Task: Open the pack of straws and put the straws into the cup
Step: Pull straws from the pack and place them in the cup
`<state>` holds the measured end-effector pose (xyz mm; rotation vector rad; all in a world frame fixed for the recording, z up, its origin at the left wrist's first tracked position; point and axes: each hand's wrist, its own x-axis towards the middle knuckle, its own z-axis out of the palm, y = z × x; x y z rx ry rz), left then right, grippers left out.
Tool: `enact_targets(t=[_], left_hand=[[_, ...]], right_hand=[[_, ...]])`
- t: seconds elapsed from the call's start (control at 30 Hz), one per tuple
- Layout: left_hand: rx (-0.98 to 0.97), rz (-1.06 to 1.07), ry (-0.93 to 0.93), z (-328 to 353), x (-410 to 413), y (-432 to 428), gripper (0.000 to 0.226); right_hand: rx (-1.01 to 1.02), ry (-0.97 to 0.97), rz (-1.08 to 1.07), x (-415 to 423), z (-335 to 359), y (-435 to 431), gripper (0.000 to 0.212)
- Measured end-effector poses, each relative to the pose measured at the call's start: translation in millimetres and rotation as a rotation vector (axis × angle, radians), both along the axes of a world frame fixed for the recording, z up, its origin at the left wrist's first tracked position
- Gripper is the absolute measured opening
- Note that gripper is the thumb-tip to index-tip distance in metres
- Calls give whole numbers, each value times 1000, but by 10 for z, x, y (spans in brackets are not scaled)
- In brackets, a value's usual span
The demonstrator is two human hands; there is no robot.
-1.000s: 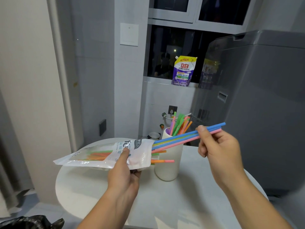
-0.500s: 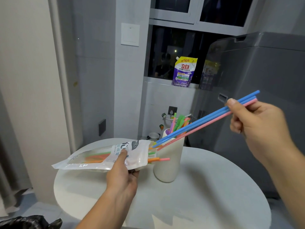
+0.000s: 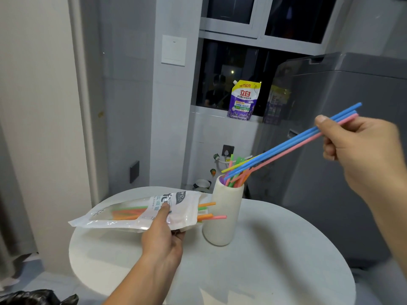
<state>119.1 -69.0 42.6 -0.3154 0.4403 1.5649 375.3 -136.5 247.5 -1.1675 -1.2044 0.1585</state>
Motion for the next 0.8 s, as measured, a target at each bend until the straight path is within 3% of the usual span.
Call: enact_targets(t=[0.17,0.5,0.8], left_hand=[[11,3,-3,20,-3,-13,46],[17,-10,-10,43,-15,-51,46],[11,-11,-3,40,-12,-46,44]], right_hand=[[-18,-59,-7,-2,177,-24,18],[-77,-71,-81,-125,188,150,26],[-151,-281,-138,-378,351,295,22]])
